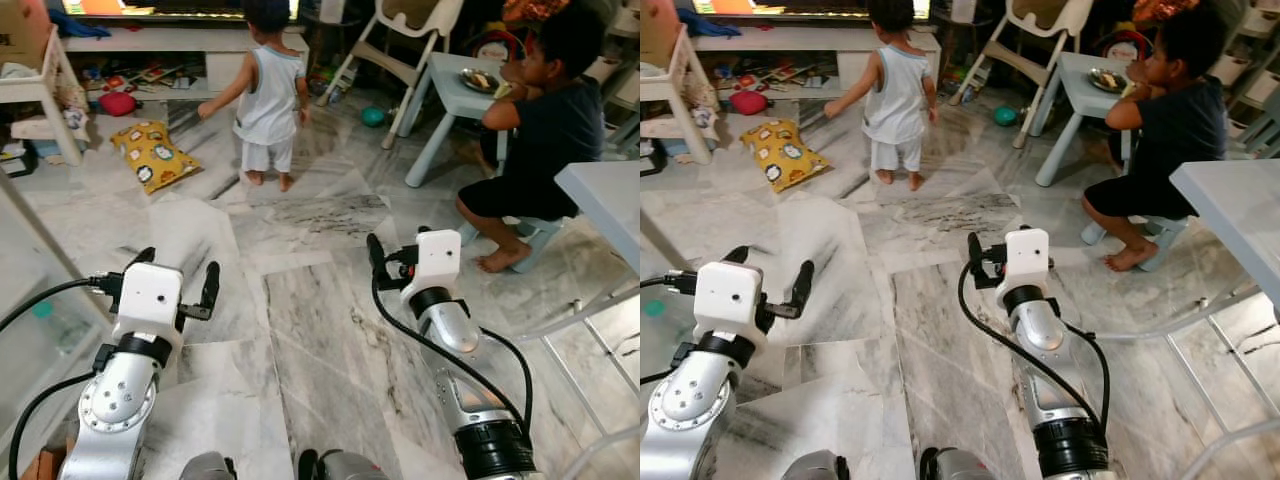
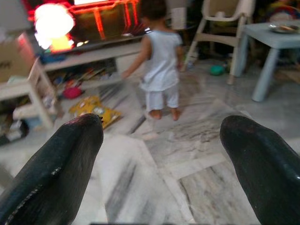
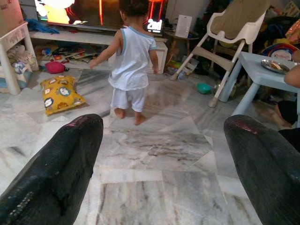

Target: Restocking fridge

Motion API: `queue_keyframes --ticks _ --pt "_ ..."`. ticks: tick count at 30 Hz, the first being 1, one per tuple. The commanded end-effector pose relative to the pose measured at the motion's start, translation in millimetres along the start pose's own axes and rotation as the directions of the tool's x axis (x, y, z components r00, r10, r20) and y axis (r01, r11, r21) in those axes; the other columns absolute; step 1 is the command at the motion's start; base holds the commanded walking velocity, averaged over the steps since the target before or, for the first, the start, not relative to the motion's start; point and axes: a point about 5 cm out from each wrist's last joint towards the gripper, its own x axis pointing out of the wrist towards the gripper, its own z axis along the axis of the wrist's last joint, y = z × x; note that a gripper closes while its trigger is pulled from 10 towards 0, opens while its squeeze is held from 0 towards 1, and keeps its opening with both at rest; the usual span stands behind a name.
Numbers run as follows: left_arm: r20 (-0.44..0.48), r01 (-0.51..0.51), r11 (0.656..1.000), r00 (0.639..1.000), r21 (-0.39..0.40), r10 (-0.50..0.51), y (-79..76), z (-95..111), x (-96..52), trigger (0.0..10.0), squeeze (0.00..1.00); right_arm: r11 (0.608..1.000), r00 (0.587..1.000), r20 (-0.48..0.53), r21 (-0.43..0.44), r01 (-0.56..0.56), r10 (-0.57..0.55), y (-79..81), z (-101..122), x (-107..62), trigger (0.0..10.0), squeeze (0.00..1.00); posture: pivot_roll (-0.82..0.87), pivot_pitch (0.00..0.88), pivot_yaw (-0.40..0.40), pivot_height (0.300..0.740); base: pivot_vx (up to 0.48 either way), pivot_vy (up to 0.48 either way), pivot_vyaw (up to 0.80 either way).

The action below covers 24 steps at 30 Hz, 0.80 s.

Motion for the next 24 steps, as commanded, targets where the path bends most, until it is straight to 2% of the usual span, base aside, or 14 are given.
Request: queue_keyframes --ticks 1,4,7,10,14,16,19,21,24 --pt "-0.025 -0.046 0.999 0.999 0.005 0.046 -0.8 -5 -2.7 10.0 0.00 0.999 1.000 -0.005 0.023 0.026 -0.026 -8.0 2 -3.8 10.0 0.00 0.13 0.089 -0.123 0.740 0.000 0.000 0.00" --pt "-0.022 -0.059 0.998 0.998 0.001 0.059 -5.2 -7 -5.5 10.0 0.00 0.998 0.999 -0.046 0.057 0.021 -0.019 -12.0 0 -7.6 10.0 0.00 0.12 0.086 -0.115 0.740 0.000 0.000 0.00" --pt "-0.018 -0.069 0.998 0.997 0.000 0.069 -5.8 -10 -8.1 10.0 0.00 0.999 0.995 -0.083 0.029 -0.044 0.046 -18.0 4 -15.9 10.0 0.00 0.12 0.069 -0.100 0.740 0.000 0.000 0.00" --pt "-0.028 -0.068 0.998 0.997 -0.001 0.068 -3.9 -12 -9.4 10.0 0.00 0.998 0.991 -0.119 0.006 -0.064 0.064 -23.4 3 -20.9 10.0 0.00 0.11 0.060 -0.095 0.740 0.000 0.000 0.00" --pt "-0.088 -0.046 0.998 0.995 0.041 0.049 2.2 -31 -23.3 10.0 0.00 0.991 0.983 -0.146 -0.051 -0.123 0.114 -31.6 2 -34.1 10.0 0.00 0.12 0.030 -0.102 0.740 0.000 0.000 0.00" --pt "-0.118 -0.060 0.995 0.991 0.077 0.069 9.2 -42 -37.4 10.0 0.00 0.998 0.989 -0.140 -0.048 -0.049 0.042 -40.9 -2 -43.8 10.0 0.00 0.12 0.013 -0.103 0.740 0.000 0.000 0.00" --pt "-0.141 -0.119 0.989 0.982 0.083 0.129 17.1 -49 -44.5 10.0 0.00 0.997 0.994 -0.104 -0.072 0.012 -0.020 -43.1 -7 -50.8 10.0 0.00 0.14 0.000 -0.099 0.740 0.000 0.000 0.00" --pt "-0.142 -0.122 0.989 0.981 0.081 0.133 18.7 -51 -45.5 10.0 0.00 0.995 0.994 -0.087 -0.084 0.051 -0.058 -44.0 -10 -55.6 10.0 0.00 0.15 0.000 -0.097 0.740 0.000 0.000 0.00" --pt "-0.106 -0.111 0.991 0.987 0.079 0.119 21.3 -47 -36.3 10.0 0.00 0.991 0.990 -0.084 -0.086 0.106 -0.113 -44.0 -12 -61.3 10.0 0.00 0.14 0.000 -0.083 0.740 0.000 0.000 0.00"
